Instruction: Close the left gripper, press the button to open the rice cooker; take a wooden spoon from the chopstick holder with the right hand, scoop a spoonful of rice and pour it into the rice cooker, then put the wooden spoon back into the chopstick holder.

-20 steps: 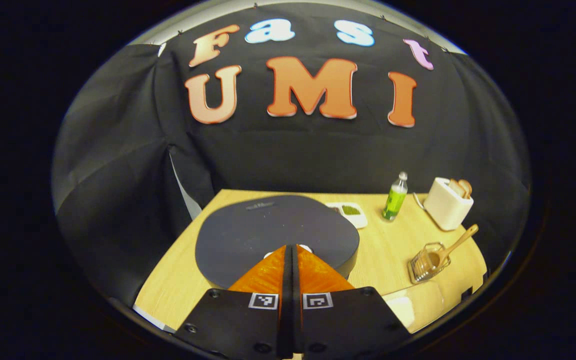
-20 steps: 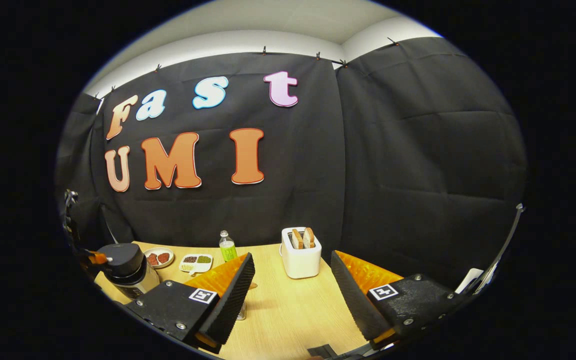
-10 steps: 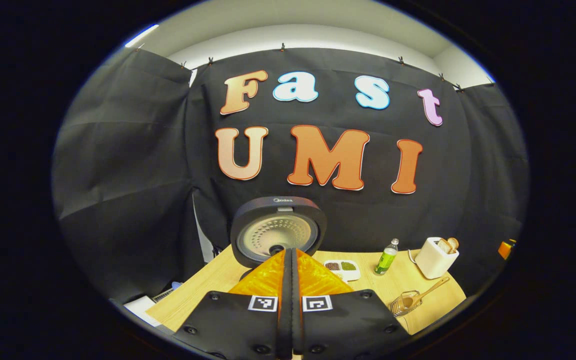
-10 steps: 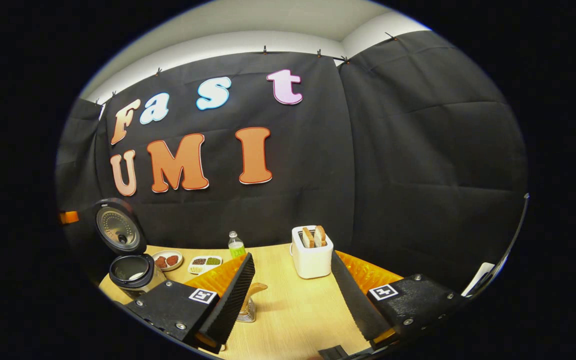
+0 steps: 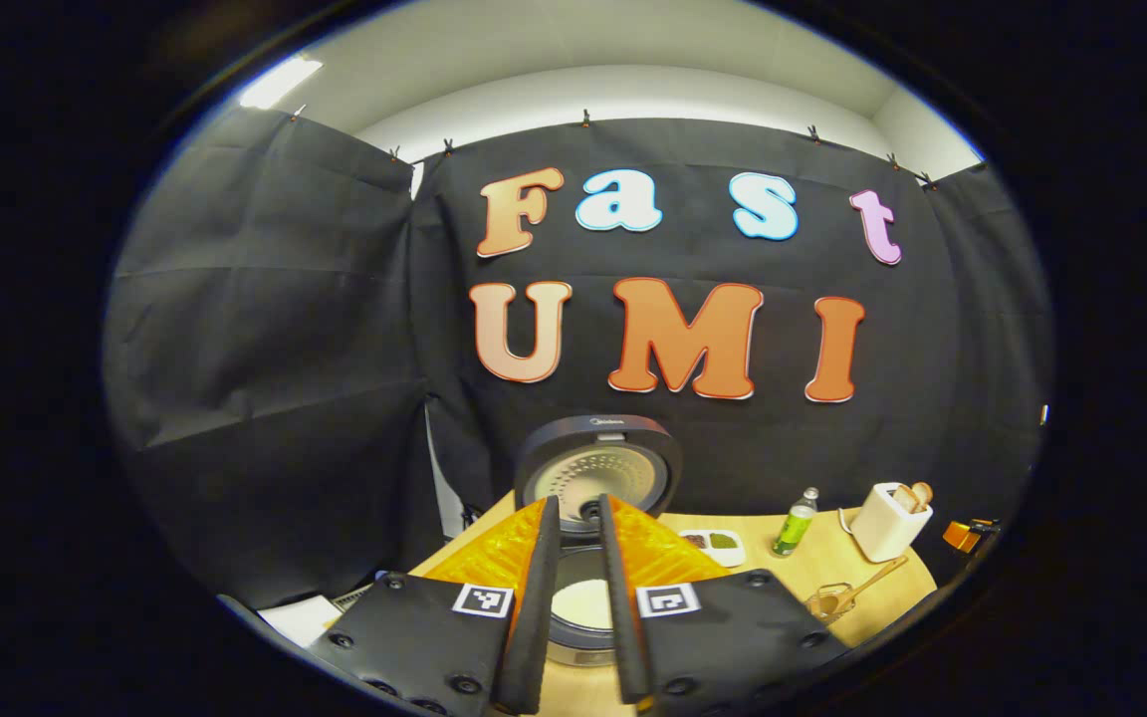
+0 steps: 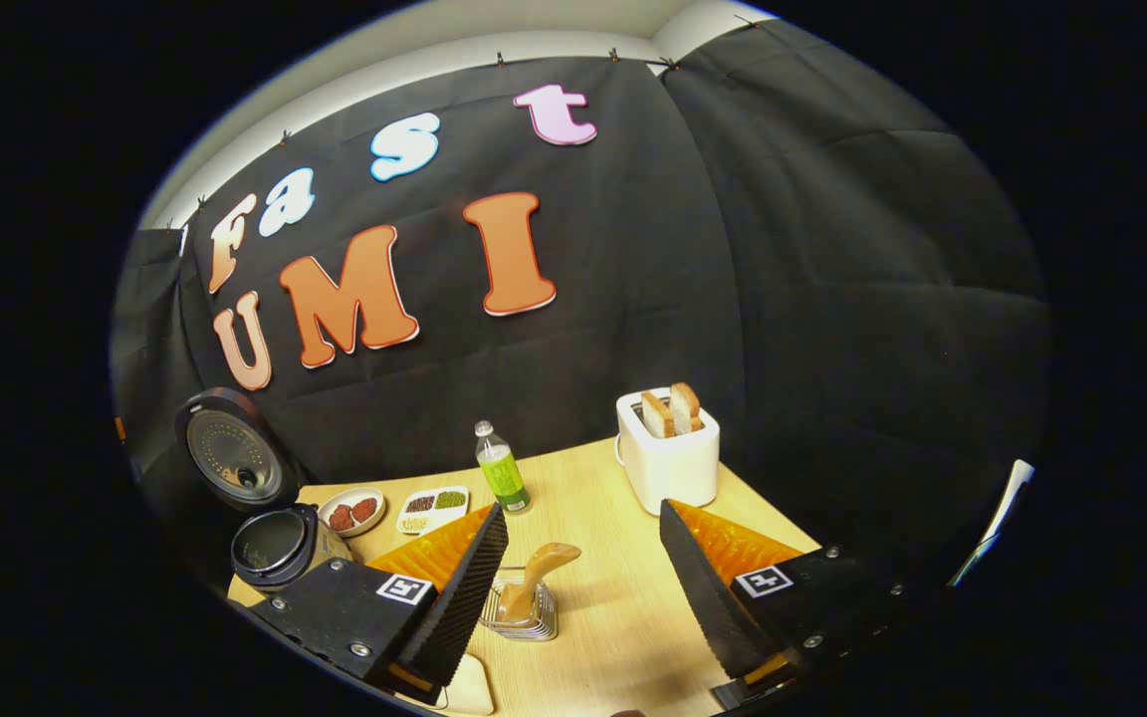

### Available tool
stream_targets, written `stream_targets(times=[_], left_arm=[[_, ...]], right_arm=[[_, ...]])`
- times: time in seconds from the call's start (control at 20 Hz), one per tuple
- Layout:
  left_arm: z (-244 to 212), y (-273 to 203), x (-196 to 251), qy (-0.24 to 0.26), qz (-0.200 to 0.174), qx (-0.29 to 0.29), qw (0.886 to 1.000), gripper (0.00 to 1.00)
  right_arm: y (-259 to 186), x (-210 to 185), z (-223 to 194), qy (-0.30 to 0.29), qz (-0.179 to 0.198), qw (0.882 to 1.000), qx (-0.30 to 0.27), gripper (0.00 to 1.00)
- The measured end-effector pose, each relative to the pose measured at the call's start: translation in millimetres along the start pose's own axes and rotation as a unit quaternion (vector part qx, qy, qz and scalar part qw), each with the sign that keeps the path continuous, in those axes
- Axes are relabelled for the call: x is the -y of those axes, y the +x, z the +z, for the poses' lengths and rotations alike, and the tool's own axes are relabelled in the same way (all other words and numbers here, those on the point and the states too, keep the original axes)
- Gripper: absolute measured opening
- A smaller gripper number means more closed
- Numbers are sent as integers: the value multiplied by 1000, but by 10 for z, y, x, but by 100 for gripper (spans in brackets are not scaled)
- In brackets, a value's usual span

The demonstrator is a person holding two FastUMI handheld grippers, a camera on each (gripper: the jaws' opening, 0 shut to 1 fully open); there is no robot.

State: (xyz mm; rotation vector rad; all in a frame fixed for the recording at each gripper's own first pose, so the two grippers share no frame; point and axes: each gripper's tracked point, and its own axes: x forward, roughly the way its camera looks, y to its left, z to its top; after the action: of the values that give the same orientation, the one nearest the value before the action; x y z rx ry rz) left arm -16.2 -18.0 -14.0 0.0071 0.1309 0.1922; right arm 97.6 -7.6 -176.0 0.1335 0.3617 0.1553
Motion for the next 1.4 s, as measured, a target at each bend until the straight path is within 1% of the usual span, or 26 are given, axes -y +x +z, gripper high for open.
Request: stream_targets(times=[0.15,0.3,0.35,0.45,0.6,0.7,0.8,0.85,0.9,0.95,1.0,1.05,1.15,1.2,1.25,1.4], left_arm=[[-2,-98,-163,-6,24,-1,1000,55],[14,-168,-335,-6,47,5,999,80],[6,-191,-400,-3,56,6,998,82],[-1,-202,-447,-1,67,12,998,97],[-77,-179,-514,-7,79,13,997,97],[-137,-233,-606,-9,86,9,996,98],[-130,-344,-722,-5,95,5,995,98],[-135,-354,-753,-2,99,5,995,98],[-123,-364,-798,0,104,5,995,98],[-129,-364,-840,1,108,4,994,98],[-125,-362,-876,2,111,3,994,98],[-130,-349,-908,2,113,1,994,98],[-155,-329,-931,1,110,-3,994,98],[-155,-315,-937,0,107,-6,994,98],[-164,-296,-942,2,102,-8,995,98],[-110,-231,-979,14,87,-6,996,98]], right_arm=[[250,-84,-329,10,4,999,-40,95],[449,-202,-540,17,18,998,-61,95],[508,-229,-628,16,19,997,-71,95],[605,-287,-761,11,25,996,-85,95],[737,-320,-972,7,27,993,-116,95],[825,-309,-1097,12,21,990,-137,93],[902,-316,-1154,18,15,989,-145,81],[915,-312,-1177,19,13,989,-148,71],[922,-345,-1192,17,18,988,-153,66],[908,-361,-1204,8,20,987,-157,57],[910,-399,-1185,-2,28,988,-153,53],[907,-450,-1156,-6,32,988,-151,43],[837,-601,-1101,5,49,987,-150,18],[821,-613,-1101,-3,45,988,-151,17],[803,-626,-1090,-13,41,988,-146,13],[704,-735,-779,-21,41,993,-107,6]])
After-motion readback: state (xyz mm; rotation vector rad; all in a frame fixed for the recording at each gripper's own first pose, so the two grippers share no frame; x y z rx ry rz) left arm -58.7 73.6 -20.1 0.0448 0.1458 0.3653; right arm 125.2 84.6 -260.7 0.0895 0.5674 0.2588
